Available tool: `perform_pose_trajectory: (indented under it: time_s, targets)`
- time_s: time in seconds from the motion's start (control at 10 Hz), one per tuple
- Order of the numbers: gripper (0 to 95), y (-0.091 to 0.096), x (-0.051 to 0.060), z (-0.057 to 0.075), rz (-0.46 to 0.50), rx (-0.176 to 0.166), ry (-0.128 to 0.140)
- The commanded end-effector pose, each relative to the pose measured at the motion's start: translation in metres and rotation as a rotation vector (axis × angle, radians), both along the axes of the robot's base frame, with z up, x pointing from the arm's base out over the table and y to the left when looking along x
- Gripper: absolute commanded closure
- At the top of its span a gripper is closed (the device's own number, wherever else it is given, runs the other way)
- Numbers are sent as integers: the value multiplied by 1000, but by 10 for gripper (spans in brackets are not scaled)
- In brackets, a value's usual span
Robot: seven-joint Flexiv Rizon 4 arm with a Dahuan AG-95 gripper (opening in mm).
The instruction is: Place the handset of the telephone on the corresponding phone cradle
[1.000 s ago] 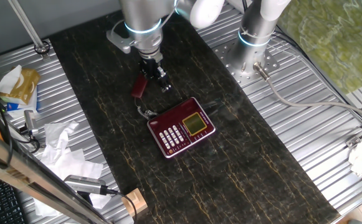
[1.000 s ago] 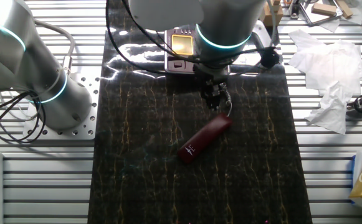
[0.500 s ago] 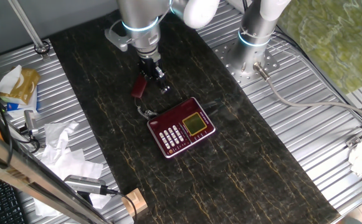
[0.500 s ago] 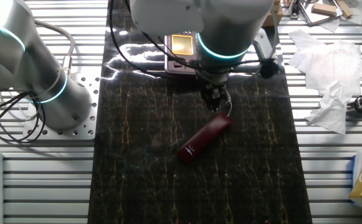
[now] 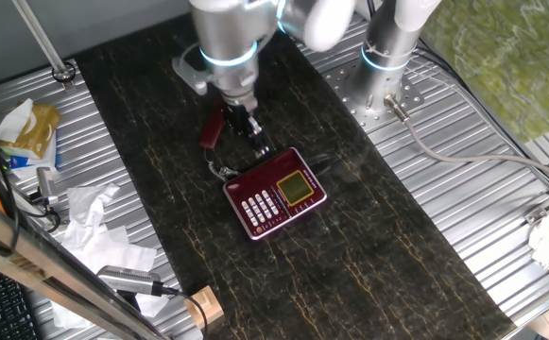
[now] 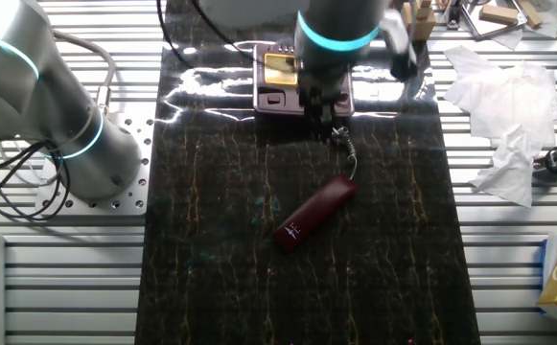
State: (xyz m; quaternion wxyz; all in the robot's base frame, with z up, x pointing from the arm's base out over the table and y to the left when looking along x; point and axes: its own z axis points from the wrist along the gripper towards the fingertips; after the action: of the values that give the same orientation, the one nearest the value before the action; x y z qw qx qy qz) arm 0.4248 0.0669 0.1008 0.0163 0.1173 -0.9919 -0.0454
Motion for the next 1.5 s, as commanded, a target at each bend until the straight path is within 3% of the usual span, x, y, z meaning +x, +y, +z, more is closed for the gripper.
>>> perform_pose_trajectory:
  time_s: [0.1,0.6,0.9,1.0,1.2,1.5]
  targets:
    - [190,13,-2,3,-25,-7,2]
    - [190,43,1,11,-46,-7,5]
    - [190,64,5,9,-89,-15,-1]
    - [190,74,7,6,-99,-21,-13]
    - [190,82,14,5,-94,-35,-20]
    - [190,87,39,15,-89,-43,-16]
